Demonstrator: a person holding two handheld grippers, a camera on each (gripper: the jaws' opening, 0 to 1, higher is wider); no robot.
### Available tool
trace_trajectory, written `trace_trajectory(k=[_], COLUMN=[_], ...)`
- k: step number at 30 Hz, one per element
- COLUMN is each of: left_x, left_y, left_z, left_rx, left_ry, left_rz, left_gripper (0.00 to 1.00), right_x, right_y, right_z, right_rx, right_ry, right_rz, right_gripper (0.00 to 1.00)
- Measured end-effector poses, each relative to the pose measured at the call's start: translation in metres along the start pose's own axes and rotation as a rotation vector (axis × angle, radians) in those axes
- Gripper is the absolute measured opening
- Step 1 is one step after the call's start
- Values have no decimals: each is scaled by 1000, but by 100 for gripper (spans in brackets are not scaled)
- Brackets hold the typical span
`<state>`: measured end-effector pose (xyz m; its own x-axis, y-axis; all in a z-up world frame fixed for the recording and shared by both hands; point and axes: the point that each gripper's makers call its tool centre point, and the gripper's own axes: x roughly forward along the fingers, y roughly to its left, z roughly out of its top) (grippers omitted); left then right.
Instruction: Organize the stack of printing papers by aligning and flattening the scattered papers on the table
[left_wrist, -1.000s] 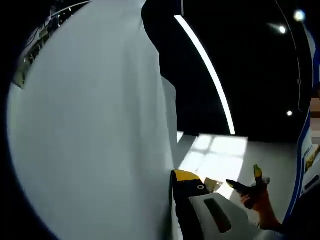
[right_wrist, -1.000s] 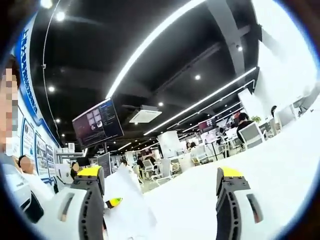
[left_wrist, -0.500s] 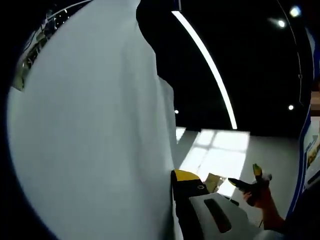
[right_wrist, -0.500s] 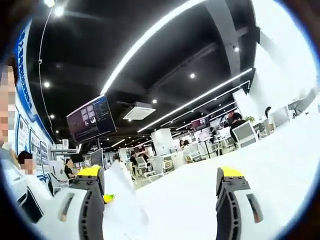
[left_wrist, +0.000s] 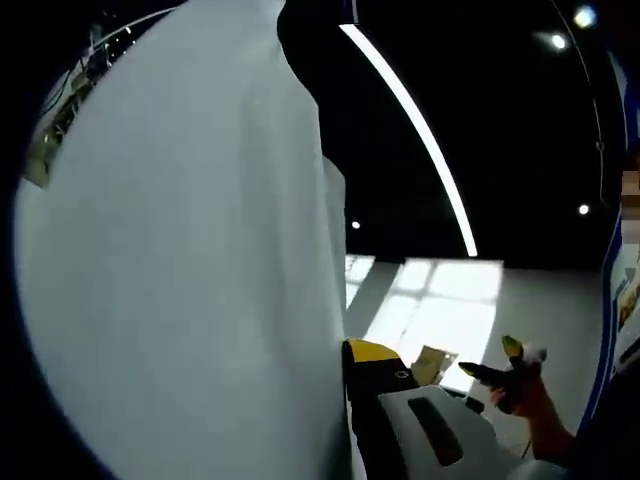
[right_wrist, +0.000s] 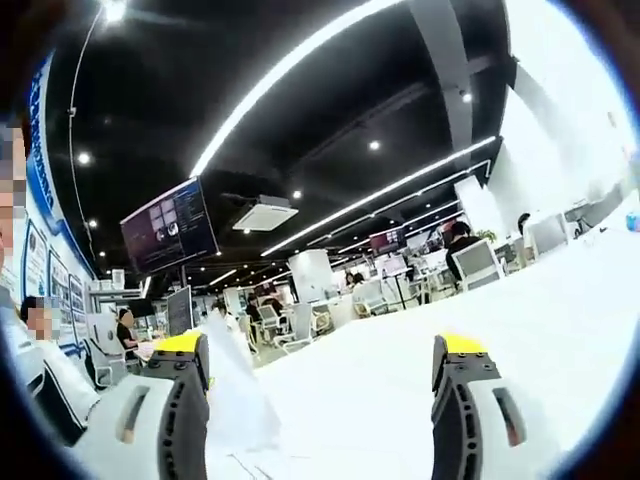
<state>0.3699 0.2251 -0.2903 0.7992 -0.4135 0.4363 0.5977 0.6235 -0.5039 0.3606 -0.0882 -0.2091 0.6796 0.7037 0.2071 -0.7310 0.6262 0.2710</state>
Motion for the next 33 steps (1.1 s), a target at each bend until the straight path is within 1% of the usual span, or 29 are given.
trace_trajectory(k=[12,13,19,21,27,29,31,33], left_x=[-1,-1,-1,0,0,0,0,0], left_y=[2,2,2,2,1,1,0,0], left_z=[1,1,0,-1,-2,-2,-3,-3], left_rx=[-4,-2,1,0,1,0,0,0], left_ry=[-3,-2,2,6,9,9,12,13], left_rz=[0,-1,-1,-1,-1,-2,-3,-3], left_gripper=[6,6,6,6,6,6,6,6], right_x=[-8,-9,-9,-8,-7,-7,-8,-8], right_y=[-14,-18,-20,-27,-34,-40,-48,-49], right_z=[-9,-12,-14,-21,-29,-34,-38,-39], right_rx=[-11,-15,-16,-11,-13,-7,-33,-36], right_ry=[27,34,38,52,74,85,95,99], right_rz=[-51,-65,-73,-87,-104,-113,-147,-152], right_gripper=[86,86,86,86,86,85,84,84])
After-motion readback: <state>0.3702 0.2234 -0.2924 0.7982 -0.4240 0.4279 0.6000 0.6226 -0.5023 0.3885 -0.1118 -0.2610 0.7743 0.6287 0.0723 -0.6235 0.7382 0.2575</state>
